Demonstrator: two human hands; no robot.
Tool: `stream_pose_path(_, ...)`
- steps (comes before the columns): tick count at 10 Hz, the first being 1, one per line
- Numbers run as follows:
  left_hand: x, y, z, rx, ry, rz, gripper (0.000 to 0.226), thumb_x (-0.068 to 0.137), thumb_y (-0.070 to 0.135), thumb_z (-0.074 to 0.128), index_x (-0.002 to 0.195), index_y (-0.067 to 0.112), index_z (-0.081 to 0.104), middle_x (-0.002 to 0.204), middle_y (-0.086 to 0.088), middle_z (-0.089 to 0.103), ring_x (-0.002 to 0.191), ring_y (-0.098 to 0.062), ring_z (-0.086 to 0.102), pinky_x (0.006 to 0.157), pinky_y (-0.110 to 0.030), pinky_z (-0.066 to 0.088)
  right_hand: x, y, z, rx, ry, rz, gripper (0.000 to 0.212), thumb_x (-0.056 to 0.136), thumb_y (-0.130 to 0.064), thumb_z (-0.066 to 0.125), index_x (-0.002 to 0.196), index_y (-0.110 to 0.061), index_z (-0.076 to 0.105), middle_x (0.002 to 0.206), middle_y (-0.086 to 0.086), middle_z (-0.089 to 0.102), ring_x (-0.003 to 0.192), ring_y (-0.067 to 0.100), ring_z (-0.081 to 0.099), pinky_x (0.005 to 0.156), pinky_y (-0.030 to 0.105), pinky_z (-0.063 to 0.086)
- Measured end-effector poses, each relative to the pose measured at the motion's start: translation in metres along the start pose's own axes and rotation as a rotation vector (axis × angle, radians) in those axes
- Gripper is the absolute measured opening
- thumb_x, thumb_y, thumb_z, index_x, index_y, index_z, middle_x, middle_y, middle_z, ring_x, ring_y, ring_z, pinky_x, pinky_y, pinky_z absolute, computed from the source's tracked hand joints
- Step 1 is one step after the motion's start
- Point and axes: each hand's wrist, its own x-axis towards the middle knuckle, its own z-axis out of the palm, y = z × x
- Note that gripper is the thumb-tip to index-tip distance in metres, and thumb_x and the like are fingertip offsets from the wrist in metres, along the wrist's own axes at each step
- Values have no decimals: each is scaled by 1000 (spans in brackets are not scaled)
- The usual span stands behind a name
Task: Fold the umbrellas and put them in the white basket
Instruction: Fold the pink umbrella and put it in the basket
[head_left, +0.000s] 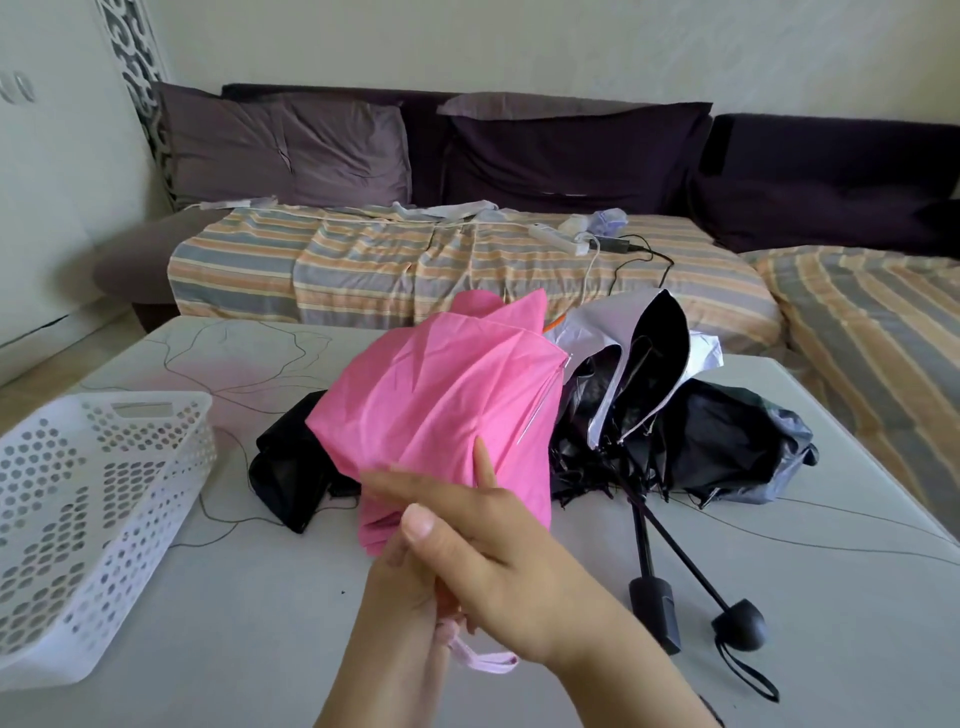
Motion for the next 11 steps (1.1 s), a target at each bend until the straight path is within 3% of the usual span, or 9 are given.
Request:
stream_pose_path(1,4,9,3,-131,-43,-62,34,72,35,75,67,12,50,52,-4,47,33,-11,43,30,-14,32,-1,1,-7,241,68,39,49,88,-47,43,128,-24,60,127,-10,64,123,2,53,117,38,24)
stream_pose_path(2,8,7,-4,-280,-31,-159,38,81,36,64,59,8,52,44,-6,45,24,-14,39,26,-10,25,2,16,-16,243,537,111,22,91,-28,54,110,-28,65,114,-10,68,109,2,60,94,19,44)
stream_pose_path(3,7,12,-6,-340,-184,-285,59,79,51,67,46,5,51,36,-11,41,19,-16,36,26,-6,24,6,30,-21,5,698,428,24,90,-26,63,112,-28,54,118,-2,57,103,9,57,84,20,47)
stream_pose_path(4,2,17,3,-344,-240,-331,65,13,48,93,45,6,55,39,-9,43,22,-16,38,26,-8,25,7,34,-11,-46,411,577,53,87,-41,62,135,-24,47,128,3,47,117,17,52,102,37,44)
stream_pose_path(6,-4,19,-2,-627,-329,-387,58,23,30,97,58,1,60,45,-5,42,26,-13,37,26,-15,28,7,17,-18,113,382,778,75,45,-82,58,80,-15,52,79,1,59,74,12,59,83,34,54)
stream_pose_path(8,-6,12,-4,-680,-640,-528,42,75,29,80,72,-9,60,59,-14,57,45,-22,59,42,-27,50,10,22,-11,743,376,659,63,58,-46,77,106,-6,64,96,6,75,94,22,71,91,36,54)
stream_pose_path(9,-12,15,0,-421,-466,-534,57,55,45,87,63,-6,62,50,-13,51,31,-19,49,27,-18,33,10,24,-12,582,554,592,31,73,-25,79,98,-9,69,87,5,76,84,19,72,75,31,56)
stream_pose_path(10,-13,21,9,-180,-215,-391,57,72,49,52,83,-5,67,66,-23,66,36,-26,57,31,-23,44,9,23,-13,381,657,617,29,75,-23,78,80,4,67,68,14,70,64,26,69,59,36,55)
stream_pose_path(11,-9,15,7,31,20,-171,46,70,46,59,97,9,61,70,-17,71,50,-28,66,47,-35,54,8,20,-13,200,728,646,28,75,-23,76,71,-2,58,54,5,59,46,20,57,42,33,48)
